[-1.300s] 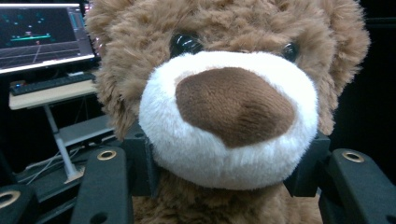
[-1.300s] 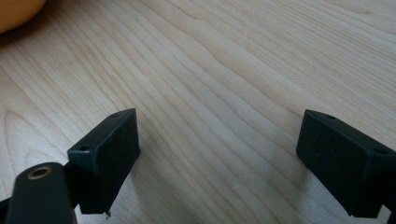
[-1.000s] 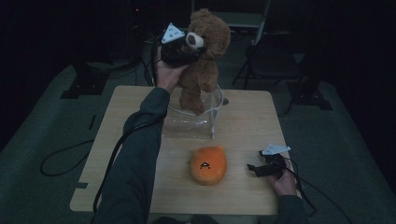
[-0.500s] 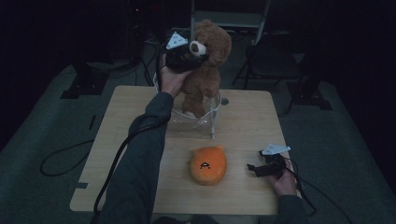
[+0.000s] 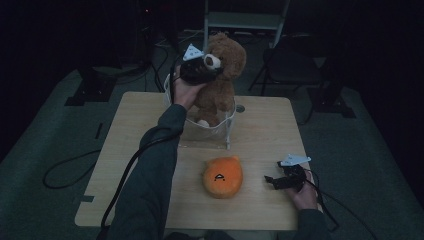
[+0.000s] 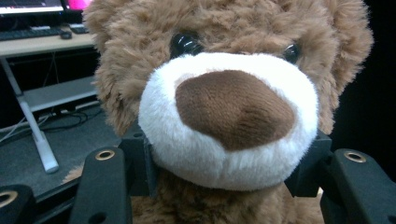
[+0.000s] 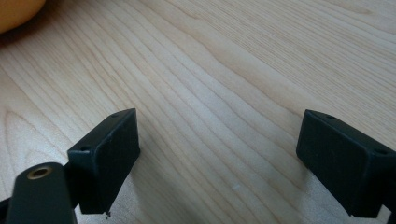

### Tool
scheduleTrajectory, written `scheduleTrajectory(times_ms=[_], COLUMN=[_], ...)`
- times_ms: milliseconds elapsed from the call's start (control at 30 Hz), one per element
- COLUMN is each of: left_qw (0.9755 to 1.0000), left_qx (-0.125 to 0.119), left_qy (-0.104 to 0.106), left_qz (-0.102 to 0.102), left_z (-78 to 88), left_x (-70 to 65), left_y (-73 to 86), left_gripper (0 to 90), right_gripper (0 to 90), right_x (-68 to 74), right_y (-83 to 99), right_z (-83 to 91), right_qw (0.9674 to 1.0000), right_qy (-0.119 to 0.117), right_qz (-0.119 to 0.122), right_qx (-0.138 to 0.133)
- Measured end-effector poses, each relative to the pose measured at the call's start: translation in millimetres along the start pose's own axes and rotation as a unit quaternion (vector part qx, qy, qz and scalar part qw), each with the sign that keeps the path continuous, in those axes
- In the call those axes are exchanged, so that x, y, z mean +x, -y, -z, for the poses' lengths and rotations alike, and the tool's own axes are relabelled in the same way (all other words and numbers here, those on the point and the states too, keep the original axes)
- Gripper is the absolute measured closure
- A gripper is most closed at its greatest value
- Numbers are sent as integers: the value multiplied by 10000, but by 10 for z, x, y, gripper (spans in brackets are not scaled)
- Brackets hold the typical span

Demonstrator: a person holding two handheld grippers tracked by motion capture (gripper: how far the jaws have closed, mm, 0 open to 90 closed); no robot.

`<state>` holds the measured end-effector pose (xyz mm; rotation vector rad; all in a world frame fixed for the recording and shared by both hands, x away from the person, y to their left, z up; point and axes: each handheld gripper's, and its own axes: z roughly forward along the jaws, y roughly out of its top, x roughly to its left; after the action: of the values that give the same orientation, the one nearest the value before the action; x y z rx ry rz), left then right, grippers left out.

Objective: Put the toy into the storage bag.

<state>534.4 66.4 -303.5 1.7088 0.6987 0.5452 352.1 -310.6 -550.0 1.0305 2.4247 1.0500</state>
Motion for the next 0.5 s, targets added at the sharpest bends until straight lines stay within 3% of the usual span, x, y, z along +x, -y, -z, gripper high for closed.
scheduleTrajectory(times_ms=[167,267,500], left_qw=[9997,9992,9983], left_qx=[188,283,391], left_qy=[142,298,440], left_qz=[-68,-8,12], left_z=[-58,-94,-131], left_x=[-11,-12,-27], left_y=[76,124,158], left_gripper=[403,403,403], right_gripper=[125,125,125], right_x=[0,0,0], right_y=[0,0,0], right_z=[-1,-1,0], right_qw=[10000,10000,10000], right_qy=[-1,-3,0], right_qz=[-3,-2,-2], right_qx=[-4,-3,1])
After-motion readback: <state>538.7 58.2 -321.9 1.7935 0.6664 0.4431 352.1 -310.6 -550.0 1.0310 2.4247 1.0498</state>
